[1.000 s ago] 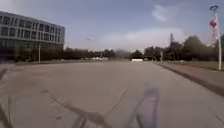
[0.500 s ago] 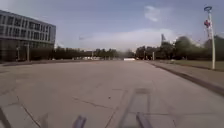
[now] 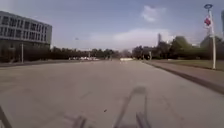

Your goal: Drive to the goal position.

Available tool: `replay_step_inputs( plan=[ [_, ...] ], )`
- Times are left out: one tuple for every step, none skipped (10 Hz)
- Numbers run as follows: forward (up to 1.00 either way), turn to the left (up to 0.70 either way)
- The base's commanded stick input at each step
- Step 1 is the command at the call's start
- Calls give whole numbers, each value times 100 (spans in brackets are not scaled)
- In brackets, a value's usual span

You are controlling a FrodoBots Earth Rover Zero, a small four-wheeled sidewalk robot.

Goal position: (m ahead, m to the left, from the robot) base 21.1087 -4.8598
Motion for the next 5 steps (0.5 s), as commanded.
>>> replay_step_inputs(
  plan=[
    [100, 0],
    [100, 0],
    [100, 0],
    [100, 0],
    [100, -2]
  ],
)
